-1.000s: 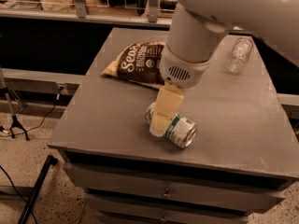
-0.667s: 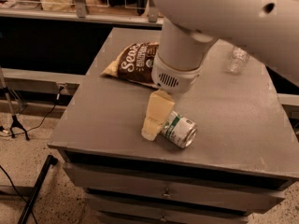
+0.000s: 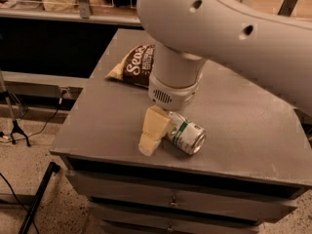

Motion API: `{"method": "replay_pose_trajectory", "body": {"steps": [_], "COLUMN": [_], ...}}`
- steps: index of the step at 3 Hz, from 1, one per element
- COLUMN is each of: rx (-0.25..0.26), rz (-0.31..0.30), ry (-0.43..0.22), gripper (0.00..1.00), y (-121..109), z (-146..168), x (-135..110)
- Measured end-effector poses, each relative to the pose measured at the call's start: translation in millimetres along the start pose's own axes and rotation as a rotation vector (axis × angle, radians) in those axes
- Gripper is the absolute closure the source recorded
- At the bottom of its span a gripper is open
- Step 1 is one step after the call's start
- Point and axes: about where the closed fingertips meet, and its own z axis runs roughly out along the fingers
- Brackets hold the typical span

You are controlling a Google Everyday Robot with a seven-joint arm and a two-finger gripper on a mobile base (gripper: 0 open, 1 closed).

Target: Place 7up can upright

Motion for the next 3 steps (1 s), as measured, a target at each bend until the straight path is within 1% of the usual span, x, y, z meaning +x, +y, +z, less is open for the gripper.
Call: {"method": "replay_pose_trajectory", "body": {"steps": [1,2,3], "rx": [0.012,0.018,0.021], "rz": [0.015,0.020,0.019], "ry": [0.015,0.014,0.011], "gripper": [0.00,0.00,0.18], "y": [-1.8,-7.7,-7.1], "z": [21.6,35.3,33.4], "x": [0.1,-0.6,-0.7]}}
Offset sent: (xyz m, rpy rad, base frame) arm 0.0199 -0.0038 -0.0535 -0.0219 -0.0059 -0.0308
